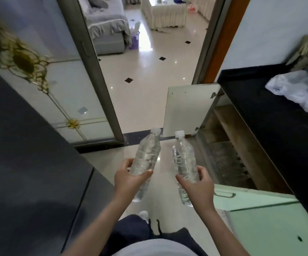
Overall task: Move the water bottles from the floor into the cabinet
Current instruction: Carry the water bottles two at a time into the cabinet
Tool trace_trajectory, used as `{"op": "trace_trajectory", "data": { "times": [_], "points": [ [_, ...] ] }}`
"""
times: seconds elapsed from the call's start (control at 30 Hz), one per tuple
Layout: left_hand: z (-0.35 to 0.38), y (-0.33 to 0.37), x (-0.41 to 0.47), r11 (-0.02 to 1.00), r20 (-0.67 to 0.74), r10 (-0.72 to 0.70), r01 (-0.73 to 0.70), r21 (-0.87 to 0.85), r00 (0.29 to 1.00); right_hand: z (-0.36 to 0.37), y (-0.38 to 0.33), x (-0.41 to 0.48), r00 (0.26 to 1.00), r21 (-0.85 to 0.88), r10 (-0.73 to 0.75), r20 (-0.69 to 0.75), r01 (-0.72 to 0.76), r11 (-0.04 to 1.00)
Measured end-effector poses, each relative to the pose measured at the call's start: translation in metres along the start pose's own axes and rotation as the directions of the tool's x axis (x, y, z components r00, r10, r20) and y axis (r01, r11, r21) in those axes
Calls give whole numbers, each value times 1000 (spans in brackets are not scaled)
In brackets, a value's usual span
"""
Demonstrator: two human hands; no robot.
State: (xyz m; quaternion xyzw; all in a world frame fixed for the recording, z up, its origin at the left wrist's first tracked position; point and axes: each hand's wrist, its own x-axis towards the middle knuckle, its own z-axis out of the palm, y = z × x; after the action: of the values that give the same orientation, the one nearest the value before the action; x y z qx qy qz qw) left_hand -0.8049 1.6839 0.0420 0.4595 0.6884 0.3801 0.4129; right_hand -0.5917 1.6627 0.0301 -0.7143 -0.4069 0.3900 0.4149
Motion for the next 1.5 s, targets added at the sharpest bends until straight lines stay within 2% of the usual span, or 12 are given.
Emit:
{"op": "trace_trajectory", "data": {
  "times": [0.17, 0.3, 0.5, 0.63, 0.83, 0.97, 1.1, 1.17, 1.3, 1.5],
  "points": [
    [9, 51, 114, 999, 229, 18, -24, 22, 973, 17, -30, 69, 990, 103, 78, -120, -66, 992],
    [47, 72, 171, 999, 332, 26, -38, 29, 943, 23, -33, 118, 962, 144, 154, -226, -123, 982],
    [110, 94, 243, 995, 454, -45, -1, 101, 890, 15, -32, 203, 940, 233, 263, -218, -212, 949],
    [141, 123, 290, 993, 585, -81, 17, 114, 807, 7, -44, 252, 914, 325, 335, -229, -253, 911],
    [195, 164, 356, 986, 715, -127, 6, 169, 688, -2, -60, 300, 841, 422, 410, -353, -248, 872],
    [247, 170, 404, 967, 800, -127, -107, 232, 587, 7, -51, 326, 740, 487, 493, -458, -255, 835],
    [306, 163, 440, 913, 874, -89, -311, 263, 478, 26, -34, 352, 528, 583, 619, -581, -261, 770],
    [327, 160, 446, 878, 891, -76, -393, 272, 448, 32, -27, 362, 425, 578, 653, -627, -308, 755],
    [364, 132, 454, 839, 906, -89, -460, 292, 413, 41, 7, 379, 260, 558, 669, -696, -391, 732],
    [434, 43, 454, 817, 897, -147, -459, 348, 418, 53, 117, 405, 204, 533, 689, -696, -496, 685]
  ]
}}
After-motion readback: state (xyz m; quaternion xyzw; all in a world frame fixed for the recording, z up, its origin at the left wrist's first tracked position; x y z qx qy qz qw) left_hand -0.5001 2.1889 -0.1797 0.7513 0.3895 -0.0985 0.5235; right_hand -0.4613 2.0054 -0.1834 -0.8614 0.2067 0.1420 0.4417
